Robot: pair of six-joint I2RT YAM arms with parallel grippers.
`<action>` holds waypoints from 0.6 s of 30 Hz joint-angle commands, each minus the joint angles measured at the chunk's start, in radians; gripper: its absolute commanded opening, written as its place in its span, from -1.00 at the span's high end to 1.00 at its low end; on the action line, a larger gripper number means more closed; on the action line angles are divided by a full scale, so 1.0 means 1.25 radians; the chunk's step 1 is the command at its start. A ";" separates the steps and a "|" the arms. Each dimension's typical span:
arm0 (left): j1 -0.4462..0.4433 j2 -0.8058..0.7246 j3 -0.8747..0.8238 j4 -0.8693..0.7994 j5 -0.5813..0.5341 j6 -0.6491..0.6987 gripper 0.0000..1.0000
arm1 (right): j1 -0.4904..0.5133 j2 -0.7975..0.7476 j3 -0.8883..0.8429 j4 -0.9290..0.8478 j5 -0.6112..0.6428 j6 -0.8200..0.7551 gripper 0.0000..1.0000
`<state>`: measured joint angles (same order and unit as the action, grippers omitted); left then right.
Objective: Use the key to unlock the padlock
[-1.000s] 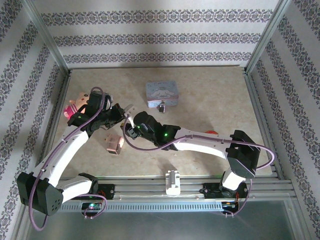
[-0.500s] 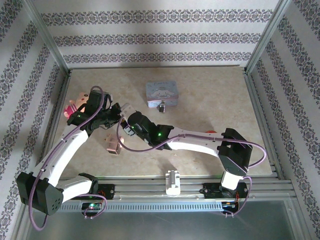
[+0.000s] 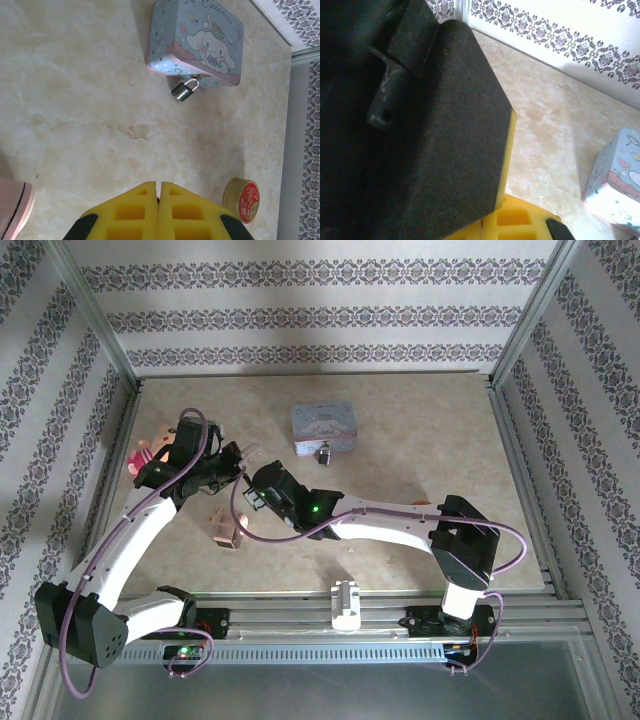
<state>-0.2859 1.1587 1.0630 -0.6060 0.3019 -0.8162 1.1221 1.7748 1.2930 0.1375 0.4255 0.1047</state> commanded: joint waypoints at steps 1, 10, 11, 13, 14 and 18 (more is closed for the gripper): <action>-0.019 -0.015 0.014 -0.028 0.073 -0.007 0.84 | 0.003 -0.011 -0.034 0.025 -0.001 -0.049 1.00; -0.017 -0.027 0.020 0.022 0.080 -0.015 0.36 | -0.012 -0.039 -0.078 0.019 -0.064 0.005 1.00; -0.015 -0.030 0.018 0.024 0.081 -0.017 0.33 | -0.015 -0.045 -0.085 0.021 -0.069 0.013 1.00; -0.012 -0.036 0.014 0.033 0.080 -0.019 0.27 | -0.023 -0.057 -0.098 0.028 -0.090 0.032 1.00; -0.010 -0.040 0.013 0.038 0.081 -0.021 0.22 | -0.027 -0.065 -0.109 0.032 -0.104 0.046 1.00; 0.003 -0.059 0.002 0.060 0.088 -0.023 0.04 | -0.060 -0.105 -0.160 0.065 -0.188 0.110 1.00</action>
<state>-0.2878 1.1267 1.0626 -0.5850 0.3782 -0.8326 1.0798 1.6829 1.1385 0.2024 0.2783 0.1642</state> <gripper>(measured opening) 0.468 0.049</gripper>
